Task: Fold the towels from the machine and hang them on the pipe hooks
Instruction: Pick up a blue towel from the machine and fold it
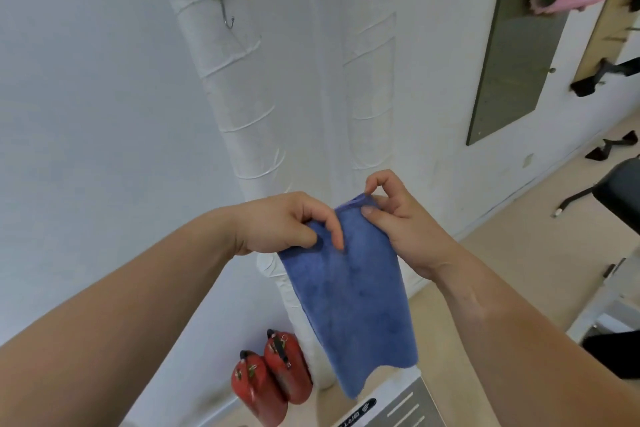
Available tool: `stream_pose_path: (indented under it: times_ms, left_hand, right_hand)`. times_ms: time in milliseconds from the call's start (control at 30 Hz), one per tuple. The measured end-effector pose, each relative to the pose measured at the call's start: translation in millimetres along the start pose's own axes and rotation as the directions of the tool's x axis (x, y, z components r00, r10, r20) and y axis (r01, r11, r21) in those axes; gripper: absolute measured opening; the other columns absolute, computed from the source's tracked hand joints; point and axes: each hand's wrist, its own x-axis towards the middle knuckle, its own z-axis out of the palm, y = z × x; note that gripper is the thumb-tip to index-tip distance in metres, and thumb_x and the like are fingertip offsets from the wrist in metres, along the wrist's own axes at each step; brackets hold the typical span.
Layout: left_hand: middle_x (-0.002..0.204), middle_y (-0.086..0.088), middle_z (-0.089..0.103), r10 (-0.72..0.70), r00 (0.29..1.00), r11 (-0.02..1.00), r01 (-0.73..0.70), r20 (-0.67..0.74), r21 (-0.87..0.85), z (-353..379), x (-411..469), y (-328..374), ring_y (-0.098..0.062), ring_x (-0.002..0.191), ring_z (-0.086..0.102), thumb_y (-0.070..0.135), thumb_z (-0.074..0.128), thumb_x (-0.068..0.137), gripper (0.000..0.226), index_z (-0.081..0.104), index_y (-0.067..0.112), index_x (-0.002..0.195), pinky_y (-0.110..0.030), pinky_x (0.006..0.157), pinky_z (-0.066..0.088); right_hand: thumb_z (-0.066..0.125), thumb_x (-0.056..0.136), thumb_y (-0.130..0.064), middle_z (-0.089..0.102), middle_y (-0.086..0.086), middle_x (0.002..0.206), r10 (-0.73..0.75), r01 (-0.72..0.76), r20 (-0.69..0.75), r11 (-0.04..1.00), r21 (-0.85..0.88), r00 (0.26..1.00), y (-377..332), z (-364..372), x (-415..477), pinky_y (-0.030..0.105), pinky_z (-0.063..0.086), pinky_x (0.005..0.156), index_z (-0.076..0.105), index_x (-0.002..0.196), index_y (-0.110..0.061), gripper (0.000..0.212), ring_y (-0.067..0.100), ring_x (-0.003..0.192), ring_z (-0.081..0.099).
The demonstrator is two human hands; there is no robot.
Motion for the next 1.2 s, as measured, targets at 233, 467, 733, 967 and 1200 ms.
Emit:
stream_pose_path:
  times_ms: [233,467,733,967,1200]
  left_hand:
    - [0.113,-0.022,0.073,-0.061,0.982,0.993,0.042,-0.179,-0.110,0,14,-7,-0.031,0.093,0.065,0.006,0.046,0.064,0.057,0.081,0.027,0.105,-0.043,0.084,0.051]
    - [0.115,-0.010,0.075,-0.107,0.930,0.951,-0.007,-0.353,-0.308,-13,18,-9,-0.023,0.103,0.070,-0.003,0.044,0.063,0.062,0.077,0.018,0.111,-0.030,0.090,0.057]
    - [0.125,0.000,0.068,-0.239,0.822,0.971,0.185,-0.516,-0.153,-29,-4,-75,-0.026,0.109,0.065,-0.013,0.040,0.082,0.069,0.076,0.036,0.115,-0.037,0.097,0.054]
    - [0.136,0.003,0.059,-0.324,0.790,0.946,0.262,-0.521,-0.190,4,-24,-123,-0.017,0.114,0.060,-0.013,0.040,0.085,0.073,0.065,0.036,0.132,-0.032,0.096,0.052]
    - [0.143,0.005,0.050,-0.343,0.777,0.939,0.272,-0.528,-0.210,47,-24,-153,-0.021,0.121,0.054,-0.014,0.042,0.087,0.076,0.053,0.034,0.145,-0.019,0.081,0.047]
  right_hand:
    - [0.070,0.083,-0.017,0.068,-0.010,0.081,-0.001,0.015,-0.100,0.991,0.133,0.995,38,-4,-30,0.015,0.046,0.068,0.071,0.082,-0.027,0.010,0.004,0.076,0.060]
    - [0.082,0.082,-0.011,0.073,-0.011,0.119,0.161,-0.146,0.087,0.976,-0.162,0.983,86,9,-32,0.028,0.052,0.099,0.075,0.113,-0.030,0.038,0.002,0.114,0.065]
    - [0.067,0.086,0.000,0.074,-0.015,0.104,0.312,-0.306,-0.016,0.919,-0.249,0.950,123,-17,-36,0.016,0.051,0.082,0.081,0.091,-0.024,0.028,0.001,0.101,0.066]
    - [0.062,0.092,0.004,0.073,0.009,0.107,0.514,-0.514,-0.071,0.857,0.020,0.855,152,-35,-59,0.038,0.062,0.076,0.078,0.091,-0.010,0.021,0.017,0.092,0.071]
    - [0.066,0.081,0.012,0.067,0.017,0.115,0.510,-0.524,-0.232,0.852,0.005,0.828,159,-28,-71,0.053,0.062,0.080,0.075,0.096,-0.012,0.030,0.029,0.094,0.070]
